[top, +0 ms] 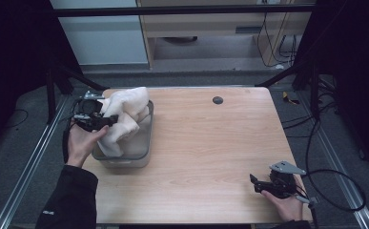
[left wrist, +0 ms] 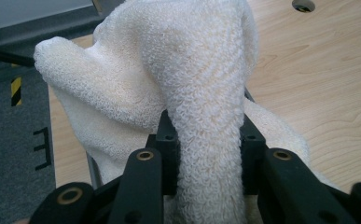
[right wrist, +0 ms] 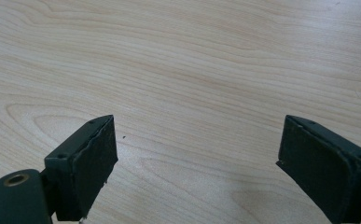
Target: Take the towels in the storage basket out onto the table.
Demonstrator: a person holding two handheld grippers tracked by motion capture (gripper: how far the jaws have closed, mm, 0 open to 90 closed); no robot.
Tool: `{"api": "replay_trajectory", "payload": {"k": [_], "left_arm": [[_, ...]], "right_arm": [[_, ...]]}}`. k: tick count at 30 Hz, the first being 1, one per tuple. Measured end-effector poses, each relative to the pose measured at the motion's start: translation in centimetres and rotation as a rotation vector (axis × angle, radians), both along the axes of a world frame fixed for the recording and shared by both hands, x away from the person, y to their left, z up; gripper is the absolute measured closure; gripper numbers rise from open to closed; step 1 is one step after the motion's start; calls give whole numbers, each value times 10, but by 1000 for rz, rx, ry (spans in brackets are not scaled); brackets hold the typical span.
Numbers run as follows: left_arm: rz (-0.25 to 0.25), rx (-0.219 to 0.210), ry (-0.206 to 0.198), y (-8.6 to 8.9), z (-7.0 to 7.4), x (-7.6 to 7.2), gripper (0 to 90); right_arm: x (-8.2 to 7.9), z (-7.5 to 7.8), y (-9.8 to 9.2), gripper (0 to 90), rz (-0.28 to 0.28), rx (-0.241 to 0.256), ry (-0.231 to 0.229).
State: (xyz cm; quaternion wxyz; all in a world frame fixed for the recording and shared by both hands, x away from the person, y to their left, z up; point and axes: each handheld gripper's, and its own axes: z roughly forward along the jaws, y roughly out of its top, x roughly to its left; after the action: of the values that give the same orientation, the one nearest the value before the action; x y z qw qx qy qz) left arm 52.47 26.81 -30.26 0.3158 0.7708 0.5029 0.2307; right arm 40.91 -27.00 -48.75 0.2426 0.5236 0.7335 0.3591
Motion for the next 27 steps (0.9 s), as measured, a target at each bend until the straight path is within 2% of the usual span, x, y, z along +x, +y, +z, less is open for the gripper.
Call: {"api": "replay_trajectory", "payload": {"k": [7, 18, 27], "left_arm": [[-10, 0, -21, -2, 16, -6, 688], [-43, 12, -27, -8, 30, -10, 688], [-75, 17, -53, -13, 48, -19, 687]], "right_arm": [[0, 0, 0, 114, 0, -1, 0], [0, 0, 0, 113, 1, -1, -1], [0, 0, -1, 113, 4, -7, -10]]}}
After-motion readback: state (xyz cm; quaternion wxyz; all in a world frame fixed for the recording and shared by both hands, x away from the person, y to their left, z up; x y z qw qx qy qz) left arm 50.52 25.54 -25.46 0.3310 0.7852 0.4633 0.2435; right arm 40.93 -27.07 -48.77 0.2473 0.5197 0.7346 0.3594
